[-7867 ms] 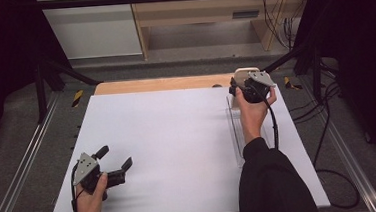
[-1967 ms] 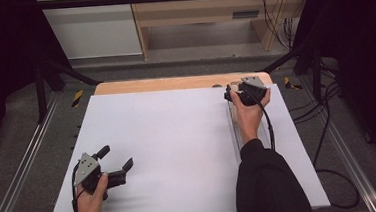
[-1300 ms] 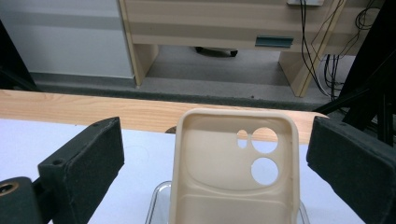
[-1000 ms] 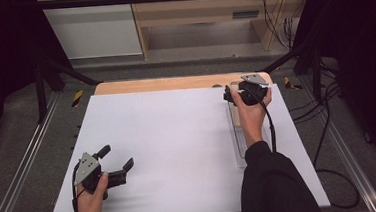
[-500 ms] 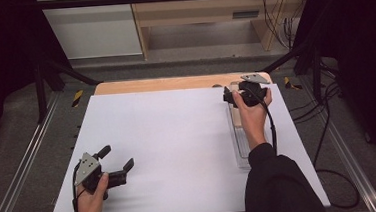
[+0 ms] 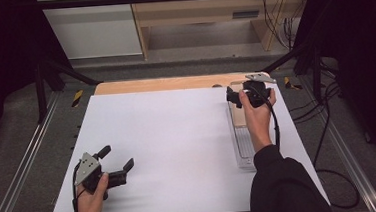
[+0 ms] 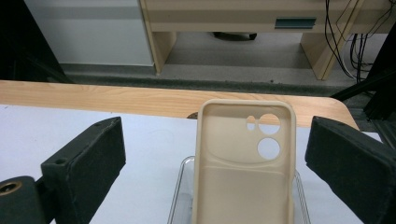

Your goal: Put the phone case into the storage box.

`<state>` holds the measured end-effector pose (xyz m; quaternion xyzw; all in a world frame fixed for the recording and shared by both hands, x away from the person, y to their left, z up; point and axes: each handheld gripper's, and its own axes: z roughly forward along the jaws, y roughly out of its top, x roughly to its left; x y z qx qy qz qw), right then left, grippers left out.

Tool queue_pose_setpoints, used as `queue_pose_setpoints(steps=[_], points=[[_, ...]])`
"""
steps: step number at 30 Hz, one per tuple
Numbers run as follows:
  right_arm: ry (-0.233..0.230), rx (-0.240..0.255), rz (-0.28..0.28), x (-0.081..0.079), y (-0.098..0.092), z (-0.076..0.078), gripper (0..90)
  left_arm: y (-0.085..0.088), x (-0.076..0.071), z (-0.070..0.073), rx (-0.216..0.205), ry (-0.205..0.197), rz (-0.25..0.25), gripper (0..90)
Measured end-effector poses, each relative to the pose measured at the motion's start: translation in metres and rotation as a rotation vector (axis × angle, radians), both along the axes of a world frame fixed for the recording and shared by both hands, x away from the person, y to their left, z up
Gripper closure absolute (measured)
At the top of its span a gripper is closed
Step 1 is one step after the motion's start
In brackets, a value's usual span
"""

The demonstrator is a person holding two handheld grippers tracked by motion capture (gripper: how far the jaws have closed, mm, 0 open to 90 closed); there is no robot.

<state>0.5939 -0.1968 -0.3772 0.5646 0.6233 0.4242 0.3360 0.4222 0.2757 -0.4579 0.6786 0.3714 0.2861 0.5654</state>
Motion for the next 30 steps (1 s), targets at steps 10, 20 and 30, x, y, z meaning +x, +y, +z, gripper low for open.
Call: queue_pose_setpoints(steps=[10,20,30], points=[[-0.007,0.005,0.009,-0.009,-0.006,0.004,5.2,0.001,0.000,0.000,-0.003,0.001,0.003,2.1],[-0.026,0.019,0.025,-0.019,-0.013,0.012,5.6,0.002,-0.001,0.000,-0.003,0.001,0.003,2.1],[-0.036,0.041,0.031,-0.027,-0.021,0.013,5.6,0.003,-0.001,0.000,-0.004,0.004,0.003,2.1]])
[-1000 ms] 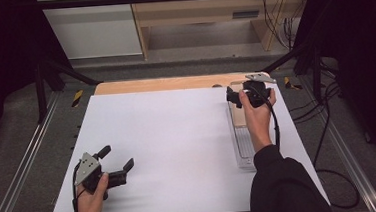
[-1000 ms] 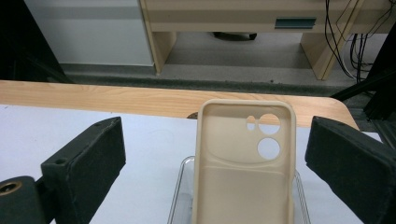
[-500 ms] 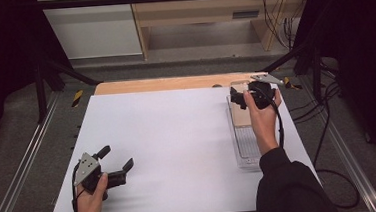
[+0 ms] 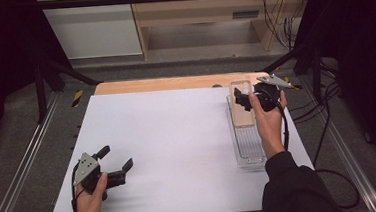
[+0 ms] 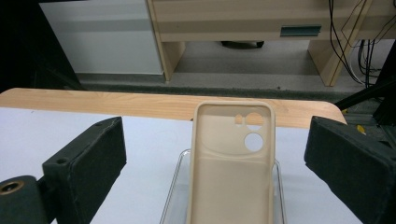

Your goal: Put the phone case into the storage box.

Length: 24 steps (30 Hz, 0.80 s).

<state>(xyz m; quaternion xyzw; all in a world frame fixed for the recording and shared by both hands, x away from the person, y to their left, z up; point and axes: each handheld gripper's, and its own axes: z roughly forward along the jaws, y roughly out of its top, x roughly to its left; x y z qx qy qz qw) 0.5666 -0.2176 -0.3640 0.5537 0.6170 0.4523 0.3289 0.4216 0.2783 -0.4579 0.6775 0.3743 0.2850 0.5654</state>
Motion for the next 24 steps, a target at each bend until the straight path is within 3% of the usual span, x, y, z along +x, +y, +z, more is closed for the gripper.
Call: queue_pose_setpoints(steps=[24], points=[[-0.015,0.007,0.008,-0.016,-0.015,0.003,5.6,0.001,-0.001,0.000,0.001,0.000,-0.006,2.1]])
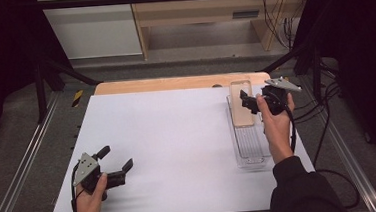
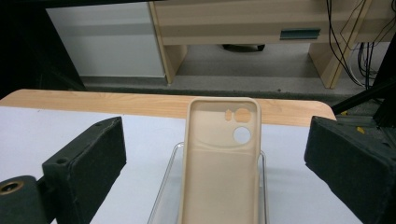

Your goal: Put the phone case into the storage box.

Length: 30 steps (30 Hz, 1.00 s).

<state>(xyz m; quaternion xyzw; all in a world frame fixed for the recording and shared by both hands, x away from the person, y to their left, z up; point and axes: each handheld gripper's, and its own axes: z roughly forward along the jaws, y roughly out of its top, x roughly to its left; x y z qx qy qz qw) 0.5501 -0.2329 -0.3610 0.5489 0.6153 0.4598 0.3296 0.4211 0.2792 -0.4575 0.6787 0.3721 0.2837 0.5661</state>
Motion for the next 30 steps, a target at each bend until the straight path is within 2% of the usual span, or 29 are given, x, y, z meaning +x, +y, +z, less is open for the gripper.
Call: queue_pose_setpoints(steps=[16,30], points=[[-0.003,0.000,-0.014,-0.010,-0.015,-0.001,5.8,0.002,-0.004,0.004,0.009,-0.012,-0.032,2.1],[-0.011,0.002,-0.020,-0.020,-0.031,-0.002,5.5,0.003,-0.006,0.005,0.007,-0.012,-0.037,2.1]])
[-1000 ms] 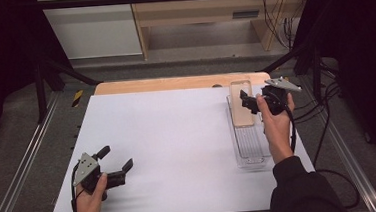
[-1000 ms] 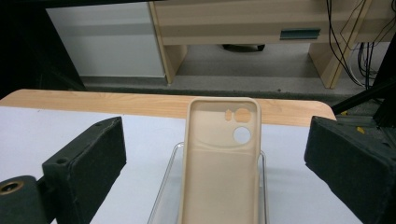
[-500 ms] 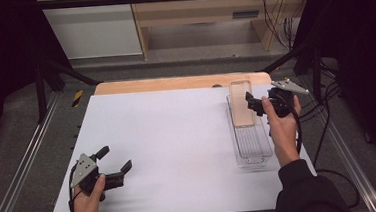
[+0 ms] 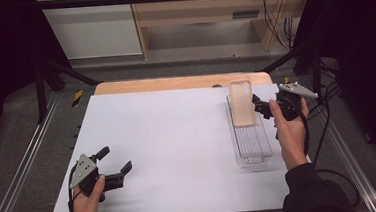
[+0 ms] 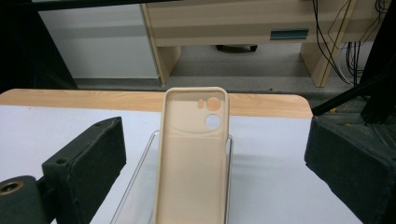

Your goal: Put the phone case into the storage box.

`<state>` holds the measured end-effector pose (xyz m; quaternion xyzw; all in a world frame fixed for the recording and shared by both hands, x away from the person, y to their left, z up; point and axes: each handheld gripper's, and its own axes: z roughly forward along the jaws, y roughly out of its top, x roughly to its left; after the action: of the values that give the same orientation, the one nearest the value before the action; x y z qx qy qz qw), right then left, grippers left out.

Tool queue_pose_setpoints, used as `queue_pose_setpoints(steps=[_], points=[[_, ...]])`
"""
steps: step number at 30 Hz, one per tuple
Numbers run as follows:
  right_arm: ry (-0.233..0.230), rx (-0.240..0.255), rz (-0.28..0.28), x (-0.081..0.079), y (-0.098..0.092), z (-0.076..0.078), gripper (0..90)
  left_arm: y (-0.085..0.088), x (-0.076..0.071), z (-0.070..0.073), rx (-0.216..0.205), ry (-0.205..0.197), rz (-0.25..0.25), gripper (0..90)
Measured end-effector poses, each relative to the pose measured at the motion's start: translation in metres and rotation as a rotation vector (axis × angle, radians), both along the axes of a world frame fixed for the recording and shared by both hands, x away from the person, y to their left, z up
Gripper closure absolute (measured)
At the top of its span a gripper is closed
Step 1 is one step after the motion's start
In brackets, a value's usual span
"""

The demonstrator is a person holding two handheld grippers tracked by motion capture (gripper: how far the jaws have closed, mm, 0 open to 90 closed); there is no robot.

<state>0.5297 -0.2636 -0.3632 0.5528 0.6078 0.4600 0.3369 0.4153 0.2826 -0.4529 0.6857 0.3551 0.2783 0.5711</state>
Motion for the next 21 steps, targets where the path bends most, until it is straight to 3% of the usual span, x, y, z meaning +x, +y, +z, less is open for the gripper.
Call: queue_pose_setpoints(steps=[21], points=[[-0.051,0.031,0.014,-0.029,-0.019,0.001,5.2,0.019,-0.006,0.000,0.006,0.000,0.015,2.1]])
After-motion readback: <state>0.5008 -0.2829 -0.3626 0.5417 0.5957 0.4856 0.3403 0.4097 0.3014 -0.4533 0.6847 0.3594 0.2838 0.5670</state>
